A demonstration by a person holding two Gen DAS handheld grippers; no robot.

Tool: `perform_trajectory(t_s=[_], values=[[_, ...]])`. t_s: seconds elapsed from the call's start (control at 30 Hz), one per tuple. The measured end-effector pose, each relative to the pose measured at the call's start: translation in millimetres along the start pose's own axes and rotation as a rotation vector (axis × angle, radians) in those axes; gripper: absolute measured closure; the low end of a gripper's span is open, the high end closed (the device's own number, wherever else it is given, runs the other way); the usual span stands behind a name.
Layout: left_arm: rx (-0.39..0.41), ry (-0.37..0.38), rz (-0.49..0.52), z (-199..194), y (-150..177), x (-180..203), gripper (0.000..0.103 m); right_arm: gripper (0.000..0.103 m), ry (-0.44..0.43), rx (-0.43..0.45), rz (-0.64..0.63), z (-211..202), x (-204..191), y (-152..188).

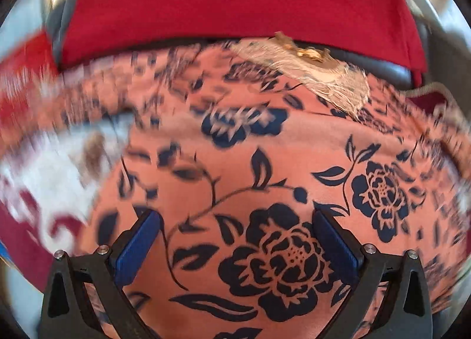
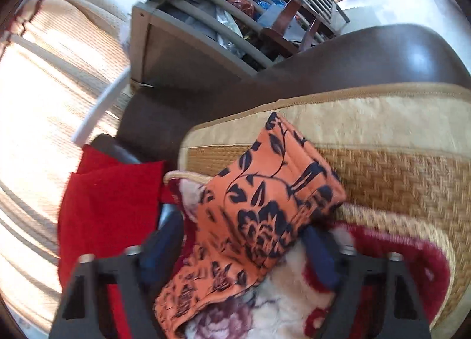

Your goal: Fold small clothes

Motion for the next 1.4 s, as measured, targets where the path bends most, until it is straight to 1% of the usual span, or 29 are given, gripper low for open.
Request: perform_trajectory(t_s=[0.03, 0.07, 0.13, 0.2, 0.27, 0.37, 0.43, 0.47, 0.5, 0.57, 0.63, 0.67, 0.7, 0.77, 0.8, 0.83, 0.87, 0.9, 0.93, 0.97, 1.0, 1.07, 1.13, 1.17, 1.23, 1.27, 1.33, 1.37, 1.4], values=[[-0.005, 0.036, -0.044, 1, 1, -4, 0.0, 0.072, 0.028, -0.013, -0.011, 2, 4, -3], [0.005, 0.057, -0.056, 1, 1, -6, 0.0, 0.081, 0.068, -0.034, -0.024, 7, 11, -3], [0.042, 0.06, 0.011, -1, 4, -2, 0.0, 0.087, 0.116, -0.047, -0.071, 13, 9, -6], [0.068, 0.08, 0.039, -3, 5, -1, 0.0, 0.094, 0.134, -0.045, -0.165, 11, -18, -7], [0.073, 0.115, 0.037, -4, 5, -2, 0.0, 0.095, 0.097, -0.034, -0.285, 6, -65, -3], [0.098, 0.15, 0.046, -6, 3, -3, 0.0, 0.095, -0.014, -0.022, -0.469, -6, -165, 20], [0.119, 0.177, 0.054, -9, 4, -4, 0.0, 0.096, -0.134, -0.029, -0.59, -16, -247, 57], [0.127, 0.198, 0.062, -11, 5, -5, 0.0, 0.096, -0.207, -0.041, -0.644, -22, -290, 83], [0.128, 0.21, 0.069, -12, 5, -5, 0.0, 0.096, -0.264, -0.053, -0.68, -27, -321, 108], [0.119, 0.228, 0.071, -12, 2, -7, 0.0, 0.096, -0.394, -0.084, -0.749, -39, -386, 169], [0.117, 0.238, 0.049, -14, -1, -11, 0.0, 0.096, -0.511, -0.147, -0.786, -47, -432, 236], [0.121, 0.238, 0.031, -16, -4, -14, 0.0, 0.096, -0.558, -0.176, -0.803, -50, -449, 272], [0.126, 0.238, 0.004, -17, -7, -19, 0.0, 0.096, -0.584, -0.196, -0.816, -49, -459, 304], [0.132, 0.239, -0.063, -19, -15, -33, 0.0, 0.09, -0.586, -0.272, -0.833, -33, -462, 366], [0.134, 0.247, -0.106, -20, -18, -41, 0.0, 0.07, -0.554, -0.37, -0.856, -12, -453, 408], [0.133, 0.261, -0.148, -21, -22, -48, 0.0, 0.041, -0.522, -0.445, -0.873, 6, -440, 435], [0.132, 0.278, -0.183, -22, -24, -54, 0.0, 0.03, -0.49, -0.517, -0.886, 22, -423, 461], [0.13, 0.296, -0.221, -23, -27, -60, 0.0, 0.029, -0.431, -0.606, -0.899, 41, -395, 489], [0.13, 0.304, -0.238, -24, -27, -64, 0.0, 0.029, -0.389, -0.65, -0.897, 55, -380, 496], [0.132, 0.305, -0.249, -25, -28, -67, 0.0, 0.029, -0.375, -0.674, -0.882, 57, -366, 502], [0.138, 0.304, -0.256, -26, -29, -69, 0.0, 0.03, -0.385, -0.675, -0.866, 53, -356, 498], [0.152, 0.313, -0.261, -31, -31, -68, 0.0, 0.03, -0.395, -0.623, -0.876, 41, -342, 476], [0.159, 0.334, -0.251, -35, -34, -65, 0.0, 0.029, -0.387, -0.545, -0.915, 30, -328, 444], [0.149, 0.361, -0.244, -38, -36, -59, 0.0, 0.029, -0.38, -0.52, -0.943, 28, -325, 432], [0.132, 0.424, -0.26, -43, -45, -51, 0.0, 0.023, -0.364, -0.478, -0.999, 24, -311, 415], [0.123, 0.471, -0.286, -48, -55, -45, 0.0, 0.023, -0.354, -0.474, -1.019, 26, -304, 410], [0.108, 0.528, -0.313, -52, -81, -37, 0.0, 0.023, -0.326, -0.491, -1.023, 40, -284, 407], [0.101, 0.549, -0.326, -52, -96, -33, 0.0, 0.023, -0.33, -0.501, -1.008, 44, -272, 408], [0.095, 0.579, -0.337, -51, -114, -27, 0.0, 0.023, -0.368, -0.485, -0.984, 43, -267, 407]])
Point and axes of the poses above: each gripper's, at about its wrist camera, not at the fingertips, and z roughly the way its jaws point, x to its right, y to its underside, the point moved 10 cm from there along z, roughly the way its jaws point, and after that the axes turned 7 degrees about -z, right-handed, at the moved point
